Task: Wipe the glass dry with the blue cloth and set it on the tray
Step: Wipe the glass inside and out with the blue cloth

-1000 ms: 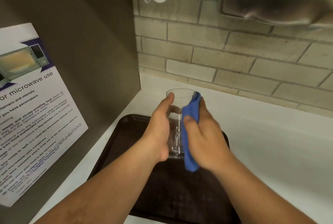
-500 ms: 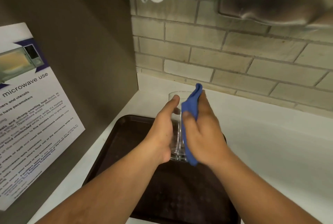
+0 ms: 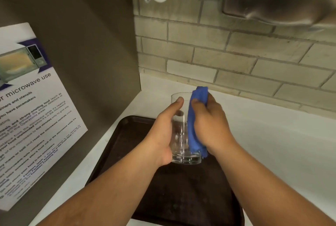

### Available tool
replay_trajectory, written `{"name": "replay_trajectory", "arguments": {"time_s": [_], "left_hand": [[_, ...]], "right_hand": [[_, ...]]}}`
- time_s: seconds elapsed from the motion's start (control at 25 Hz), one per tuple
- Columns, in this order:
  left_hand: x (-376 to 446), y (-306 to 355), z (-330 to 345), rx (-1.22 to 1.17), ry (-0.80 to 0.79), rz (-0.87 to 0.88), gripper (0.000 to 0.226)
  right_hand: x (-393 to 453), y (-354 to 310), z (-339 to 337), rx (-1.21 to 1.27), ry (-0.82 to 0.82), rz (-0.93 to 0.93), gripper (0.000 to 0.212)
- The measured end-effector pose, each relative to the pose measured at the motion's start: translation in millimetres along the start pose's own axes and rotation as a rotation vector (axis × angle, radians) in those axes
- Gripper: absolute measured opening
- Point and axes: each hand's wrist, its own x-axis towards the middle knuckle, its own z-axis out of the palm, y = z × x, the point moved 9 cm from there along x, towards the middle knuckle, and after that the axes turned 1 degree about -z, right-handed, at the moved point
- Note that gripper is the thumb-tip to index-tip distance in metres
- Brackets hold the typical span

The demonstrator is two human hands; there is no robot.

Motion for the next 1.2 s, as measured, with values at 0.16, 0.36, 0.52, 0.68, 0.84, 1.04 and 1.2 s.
{"name": "replay_trajectory", "arguments": {"time_s": [0.16,0.36,0.52,0.68,0.84,1.04,1.2], "left_hand": [[0,1,-2,-0.05,-0.021,-0.078,0.079],[-2,-1,-11,-0.046,-0.064,-0.084,0.085],[0,0,-8,-0.072,-0.052,-0.029,0.068],[4,-3,-8,-0.039,0.029,-0.059,0.07],[9,-2,-16,0.037,0.162,-0.036,0.061],[4,-9,-9,-0.038,0.099,0.01,0.052],[4,6,-13,-0.04,0.195,0.068,0.055]], "right_hand": [[-1,16,9,0.074,-0.086,0.137,0.028],[9,22,-4,0.112,-0.057,0.129,0.03],[5,31,3,0.269,-0.094,0.203,0.025],[-8,51,7,0.404,-0.019,0.429,0.028],[-48,16,31,-0.226,-0.117,-0.158,0.043],[-1,6,17,-0.081,-0.083,-0.022,0.035],[-30,30,21,-0.072,-0.134,0.063,0.018]]}}
